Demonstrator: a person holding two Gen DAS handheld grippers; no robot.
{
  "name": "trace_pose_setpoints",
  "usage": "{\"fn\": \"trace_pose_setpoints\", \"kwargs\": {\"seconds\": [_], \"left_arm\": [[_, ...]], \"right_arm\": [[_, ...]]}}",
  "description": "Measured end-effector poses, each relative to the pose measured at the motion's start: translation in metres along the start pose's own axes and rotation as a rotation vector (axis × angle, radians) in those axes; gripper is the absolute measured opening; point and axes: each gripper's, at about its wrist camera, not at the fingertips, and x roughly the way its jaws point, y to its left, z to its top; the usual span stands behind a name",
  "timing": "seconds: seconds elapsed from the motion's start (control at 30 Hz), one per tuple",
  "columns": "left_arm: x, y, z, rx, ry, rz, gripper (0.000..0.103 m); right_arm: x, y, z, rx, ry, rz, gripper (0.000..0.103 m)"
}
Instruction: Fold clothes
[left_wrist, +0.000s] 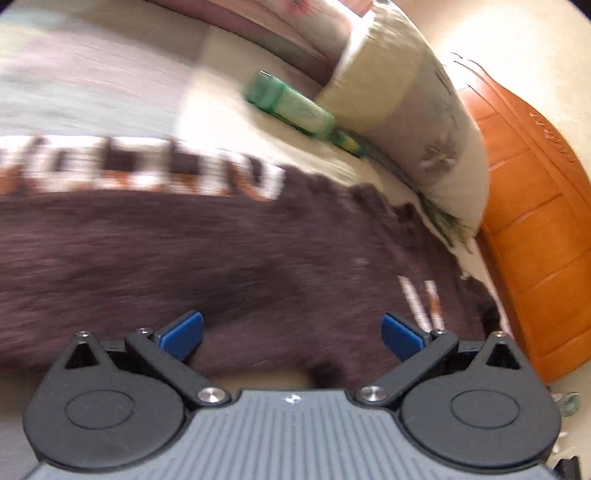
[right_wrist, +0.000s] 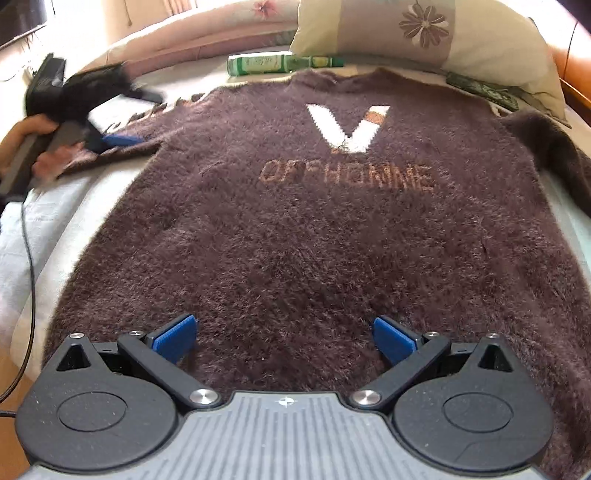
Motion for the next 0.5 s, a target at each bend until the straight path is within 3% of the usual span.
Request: {"fn": "trace_pose_setpoints", "kwargs": {"seconds": [0.13, 0.27, 0.37, 0.5], "left_arm": [[-0.034, 0.026, 0.000, -0.056, -0.051, 0.085, 0.102], [-0.048, 0.031, 0.019, -0.074, -0.086, 0.173, 0.102], [-0.042, 0.011, 0.040, -0.032, -0.115, 0.123, 0.102], [-0.007, -0.025, 0.066, 0.039, -0.113, 0.060, 0.102]], "right_arm": [[0.000, -0.001, -0.002, 0.002, -0.008, 0.000, 0.103], [0.000, 0.009, -0.007, -0.089, 0.002, -0.027, 0.103], [0.002, 0.017, -0.012, -0.162, -0.008, -0.052, 0.103], [-0.003, 0.011, -0.011, -0.078, -0.060, -0.045, 0.103]]}}
